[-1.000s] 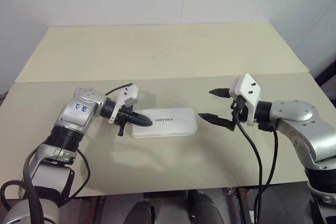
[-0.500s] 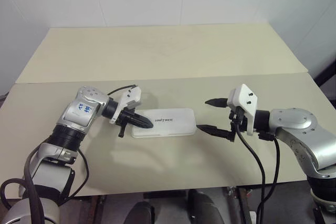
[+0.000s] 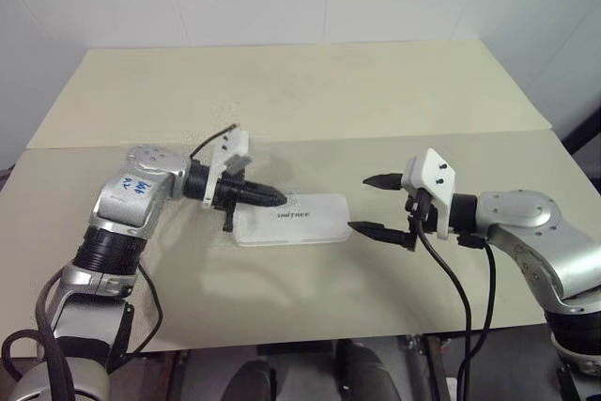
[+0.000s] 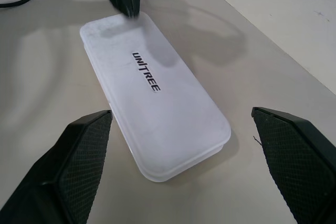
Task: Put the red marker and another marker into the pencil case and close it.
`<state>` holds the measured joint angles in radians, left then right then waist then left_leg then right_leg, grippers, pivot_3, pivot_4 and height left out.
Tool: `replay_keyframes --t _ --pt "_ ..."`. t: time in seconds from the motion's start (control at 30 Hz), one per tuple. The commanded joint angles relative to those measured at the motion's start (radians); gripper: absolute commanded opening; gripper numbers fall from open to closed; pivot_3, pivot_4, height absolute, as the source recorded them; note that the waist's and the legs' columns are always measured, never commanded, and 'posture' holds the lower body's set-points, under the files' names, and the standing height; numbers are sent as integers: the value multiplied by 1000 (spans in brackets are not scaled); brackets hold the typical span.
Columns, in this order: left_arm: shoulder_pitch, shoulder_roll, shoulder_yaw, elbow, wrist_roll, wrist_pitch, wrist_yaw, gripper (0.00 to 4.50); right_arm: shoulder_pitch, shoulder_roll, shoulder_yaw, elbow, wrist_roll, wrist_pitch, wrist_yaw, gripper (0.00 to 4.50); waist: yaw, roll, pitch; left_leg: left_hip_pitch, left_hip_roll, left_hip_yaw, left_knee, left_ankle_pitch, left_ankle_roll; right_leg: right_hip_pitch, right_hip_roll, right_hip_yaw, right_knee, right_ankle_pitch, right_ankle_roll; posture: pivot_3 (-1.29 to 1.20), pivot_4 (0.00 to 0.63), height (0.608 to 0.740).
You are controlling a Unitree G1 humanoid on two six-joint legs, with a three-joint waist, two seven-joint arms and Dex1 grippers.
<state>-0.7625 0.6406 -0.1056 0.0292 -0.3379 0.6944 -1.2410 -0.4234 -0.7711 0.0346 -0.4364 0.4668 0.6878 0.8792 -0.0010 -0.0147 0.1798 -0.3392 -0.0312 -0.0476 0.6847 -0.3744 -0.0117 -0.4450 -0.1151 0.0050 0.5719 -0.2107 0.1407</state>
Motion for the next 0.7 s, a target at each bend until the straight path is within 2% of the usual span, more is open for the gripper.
replay_keyframes --t 0.03,0.13,0.23,0.37,0.6,0.63,0.7 --pt "21 -15 96 -128 -81 62 92 24 -28 2 -5 8 -12 -36 6 4500 0 0 0 0 0 0 0 0 0 0 0 0 0 0 0 0 150 740" --pt "36 -39 155 -160 -105 76 188 24 -43 4 3 34 -22 -53 16 4500 0 0 0 0 0 0 0 0 0 0 0 0 0 0 0 0 150 740" --pt "68 -57 209 -159 -111 88 284 578 -58 7 14 59 -34 -72 27 4500 -1 0 0 1 0 0 0 0 -1 0 0 0 0 0 0 0 150 740" --pt "116 -107 292 -157 -115 74 433 1919 -76 8 22 92 -45 -94 43 4500 -1 0 0 1 0 1 0 0 -1 0 0 0 0 0 0 0 150 740" --pt "159 -144 346 -198 -158 92 548 4239 -94 9 28 136 -61 -128 72 4500 3 0 0 1 0 0 0 0 -2 0 0 0 -1 0 0 0 150 740" --pt "168 -143 363 -203 -173 84 551 4482 -98 11 31 141 -64 -131 74 4500 2 0 0 1 0 0 0 0 -2 0 -1 0 -1 0 1 0 150 740" --pt "206 -131 390 -232 -198 38 520 4482 -99 8 30 149 -66 -138 87 4500 1 0 0 0 0 0 0 0 -2 0 -1 0 -2 1 1 0 150 740"
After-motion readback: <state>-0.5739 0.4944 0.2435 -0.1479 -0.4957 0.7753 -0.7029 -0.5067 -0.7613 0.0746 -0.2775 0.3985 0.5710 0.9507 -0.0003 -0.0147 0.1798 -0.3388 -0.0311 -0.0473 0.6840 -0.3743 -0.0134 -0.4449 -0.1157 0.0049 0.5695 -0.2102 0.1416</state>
